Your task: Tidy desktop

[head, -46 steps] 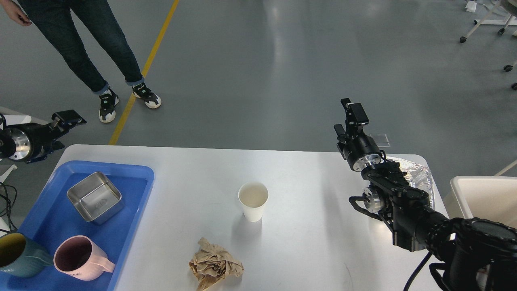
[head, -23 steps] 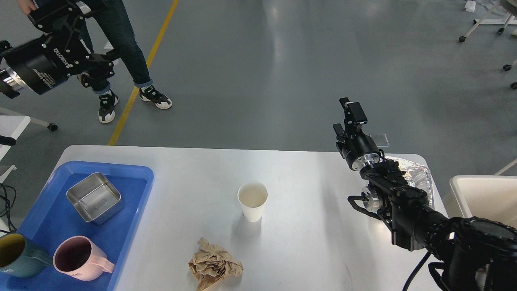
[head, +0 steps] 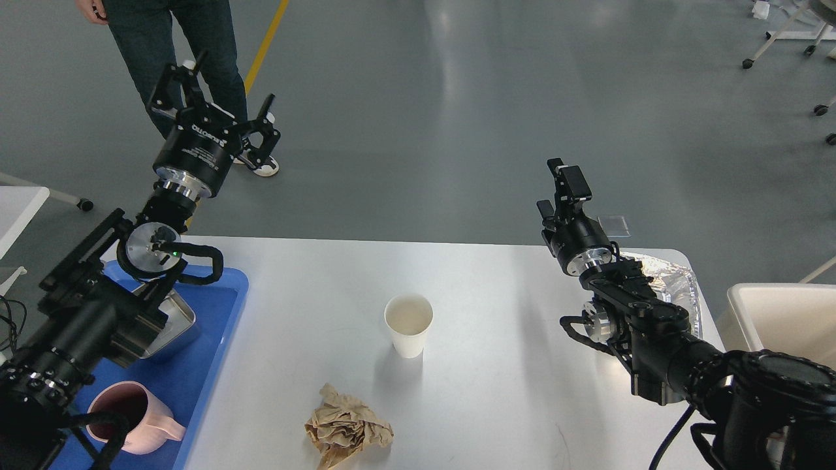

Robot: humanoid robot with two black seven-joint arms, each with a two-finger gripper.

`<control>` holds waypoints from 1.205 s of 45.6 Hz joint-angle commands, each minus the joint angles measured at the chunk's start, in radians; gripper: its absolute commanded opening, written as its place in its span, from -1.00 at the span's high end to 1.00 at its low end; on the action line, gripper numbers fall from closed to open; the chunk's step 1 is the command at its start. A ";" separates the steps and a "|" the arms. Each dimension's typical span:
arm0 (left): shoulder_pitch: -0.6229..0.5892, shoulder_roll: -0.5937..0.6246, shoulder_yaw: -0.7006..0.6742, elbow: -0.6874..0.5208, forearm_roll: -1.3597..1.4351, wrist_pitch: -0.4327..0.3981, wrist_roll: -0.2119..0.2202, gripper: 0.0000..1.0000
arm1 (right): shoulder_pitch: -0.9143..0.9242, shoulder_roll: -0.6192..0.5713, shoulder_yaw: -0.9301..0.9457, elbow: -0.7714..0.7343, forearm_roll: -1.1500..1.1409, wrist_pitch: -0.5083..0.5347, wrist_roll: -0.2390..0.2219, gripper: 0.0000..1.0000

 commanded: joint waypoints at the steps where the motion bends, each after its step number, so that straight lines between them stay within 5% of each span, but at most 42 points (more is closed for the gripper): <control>1: 0.081 -0.094 -0.100 0.000 -0.003 -0.005 0.091 -0.95 | 0.000 0.005 0.000 0.000 0.000 -0.001 0.000 -1.00; 15: 0.225 -0.136 -0.219 0.003 -0.005 -0.088 0.100 -0.95 | 0.003 0.005 0.000 0.000 0.000 0.001 0.000 -1.00; 29: 0.256 -0.128 -0.221 0.029 -0.077 -0.102 0.102 -0.95 | 0.006 0.005 0.000 0.002 0.000 0.004 -0.042 -1.00; 39: 0.279 -0.108 -0.222 0.029 -0.083 -0.126 0.137 -0.95 | 0.017 0.002 -0.002 0.000 -0.001 0.004 -0.046 -1.00; 55: 0.314 -0.016 -0.219 0.062 -0.075 -0.125 0.126 -0.95 | 0.014 0.002 -0.002 0.000 -0.001 0.004 -0.046 -1.00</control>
